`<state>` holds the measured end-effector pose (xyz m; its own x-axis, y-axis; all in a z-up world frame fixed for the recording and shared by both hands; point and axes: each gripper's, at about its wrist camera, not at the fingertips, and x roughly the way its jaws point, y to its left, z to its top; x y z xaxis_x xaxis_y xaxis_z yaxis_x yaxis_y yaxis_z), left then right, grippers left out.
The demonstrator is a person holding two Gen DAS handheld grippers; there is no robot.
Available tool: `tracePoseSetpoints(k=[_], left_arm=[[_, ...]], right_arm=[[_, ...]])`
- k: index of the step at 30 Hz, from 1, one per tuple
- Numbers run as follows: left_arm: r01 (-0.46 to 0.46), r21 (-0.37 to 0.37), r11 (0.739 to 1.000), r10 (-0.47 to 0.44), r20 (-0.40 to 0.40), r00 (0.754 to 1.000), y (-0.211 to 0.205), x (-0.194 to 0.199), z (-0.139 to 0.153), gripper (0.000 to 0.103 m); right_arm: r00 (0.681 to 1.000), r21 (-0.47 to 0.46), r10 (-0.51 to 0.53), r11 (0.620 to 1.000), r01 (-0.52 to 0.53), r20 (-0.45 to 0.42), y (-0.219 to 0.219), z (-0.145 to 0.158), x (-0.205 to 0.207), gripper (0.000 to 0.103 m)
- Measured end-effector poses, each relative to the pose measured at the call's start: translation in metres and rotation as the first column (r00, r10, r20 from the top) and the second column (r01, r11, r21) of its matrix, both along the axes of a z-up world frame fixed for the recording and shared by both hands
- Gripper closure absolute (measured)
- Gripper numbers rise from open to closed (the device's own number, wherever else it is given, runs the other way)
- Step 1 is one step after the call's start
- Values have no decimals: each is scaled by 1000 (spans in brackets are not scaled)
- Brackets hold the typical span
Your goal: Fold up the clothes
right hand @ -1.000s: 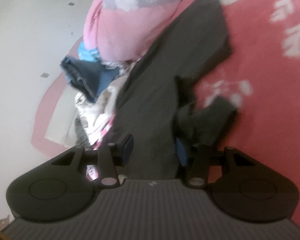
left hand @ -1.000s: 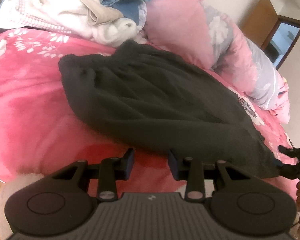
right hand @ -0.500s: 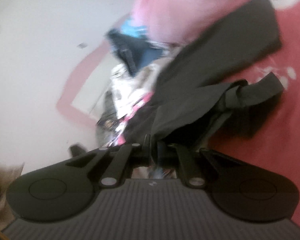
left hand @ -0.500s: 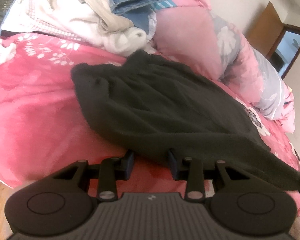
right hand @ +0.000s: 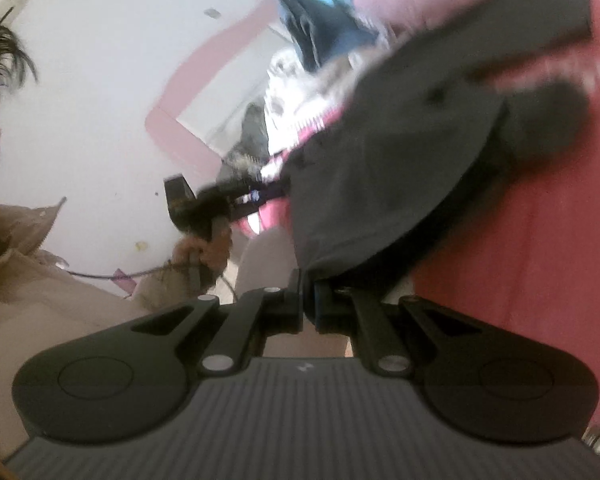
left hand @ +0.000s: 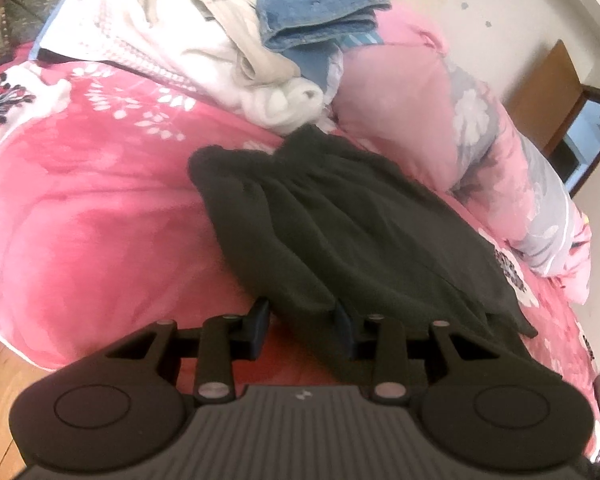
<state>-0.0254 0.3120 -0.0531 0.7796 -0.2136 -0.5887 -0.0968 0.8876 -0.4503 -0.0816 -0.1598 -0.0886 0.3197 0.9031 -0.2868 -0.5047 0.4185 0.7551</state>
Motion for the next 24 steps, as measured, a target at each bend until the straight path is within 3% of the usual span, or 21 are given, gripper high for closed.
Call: tracePoseSetpoints(k=[4,8,10,22,24], left_arm=[[-7,10,1000,7,-1,1000,3,-3,1,67],[-19,8,1000,19,-2,1000,6,-5,-1,67],[-17,13,1000,17,2,1000,5,-5,-2,67],[-16,31,999,16,17,1000,4,4,-6,67],[-16,43,999,15,22,1000,3,3,-5,67]], right_arm=[[999,19,23,1000,-24,33,7,5,-13,100],[996,-155,-8,988,-7,-92,14,-24,-8,99],[989,-195,-15,981,-14,-146,21,-36,-9,99],[972,-324,-78,946,1,-224,33,-48,-50,96],[975,-340,-105,940,33,-197,30,-38,-55,96]])
